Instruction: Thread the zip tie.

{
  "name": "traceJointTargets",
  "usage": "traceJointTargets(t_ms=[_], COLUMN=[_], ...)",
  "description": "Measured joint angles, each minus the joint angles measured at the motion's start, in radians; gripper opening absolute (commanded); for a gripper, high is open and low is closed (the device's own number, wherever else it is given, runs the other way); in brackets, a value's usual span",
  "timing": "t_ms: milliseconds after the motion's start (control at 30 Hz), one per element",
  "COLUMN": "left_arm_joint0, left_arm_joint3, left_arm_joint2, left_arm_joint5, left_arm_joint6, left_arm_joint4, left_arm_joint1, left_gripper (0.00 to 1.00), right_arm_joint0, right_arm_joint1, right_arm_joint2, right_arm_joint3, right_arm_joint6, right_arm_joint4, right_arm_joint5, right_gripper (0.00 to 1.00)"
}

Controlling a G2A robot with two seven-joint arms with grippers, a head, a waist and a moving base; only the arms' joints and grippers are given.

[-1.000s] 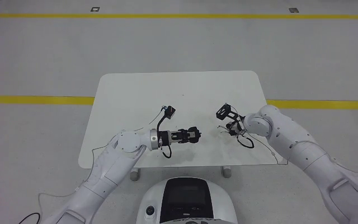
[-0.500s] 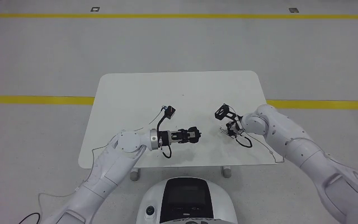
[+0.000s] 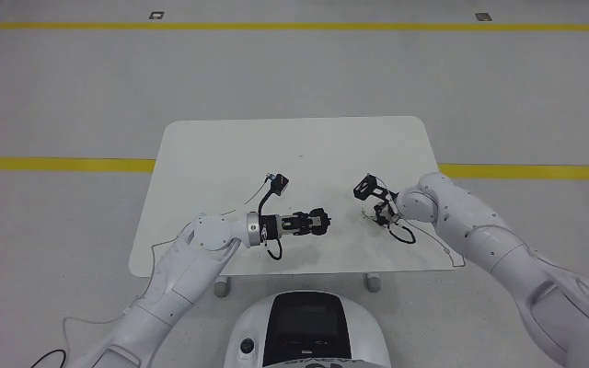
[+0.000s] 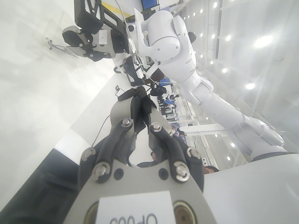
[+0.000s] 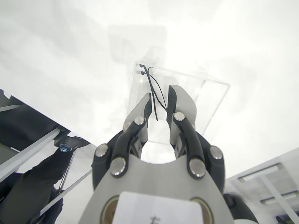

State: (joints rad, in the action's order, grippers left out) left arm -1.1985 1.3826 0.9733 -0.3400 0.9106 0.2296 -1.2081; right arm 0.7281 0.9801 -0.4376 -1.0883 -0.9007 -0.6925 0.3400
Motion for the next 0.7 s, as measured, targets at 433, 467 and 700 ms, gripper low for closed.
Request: traceJointTargets(t_ms=[433, 467, 700], left_arm_joint0=[0.000, 0.000, 0.000], left_arm_joint3=[0.000, 0.000, 0.000], left_arm_joint2=[0.000, 0.000, 0.000], left_arm_joint5=[0.000, 0.000, 0.000], left_arm_joint6=[0.000, 0.000, 0.000], left_arm_joint4=[0.000, 0.000, 0.000], left_arm_joint1=[0.000, 0.000, 0.000], left_gripper=[0.00, 0.00, 0.00], right_arm_joint0=[-0.033, -0.035, -0.052], right_arm_joint1=[-0.003, -0.004, -0.002], right_arm_joint2=[0.052, 0.057, 0.095], right_arm_joint3=[0.000, 0.000, 0.012], right_arm_joint6=[-0.073, -0.075, -0.083], right_arm_joint4=[0.019, 0.023, 0.032], right_arm_joint5=[0.000, 0.000, 0.000], right_gripper=[0.16, 0.16, 0.14])
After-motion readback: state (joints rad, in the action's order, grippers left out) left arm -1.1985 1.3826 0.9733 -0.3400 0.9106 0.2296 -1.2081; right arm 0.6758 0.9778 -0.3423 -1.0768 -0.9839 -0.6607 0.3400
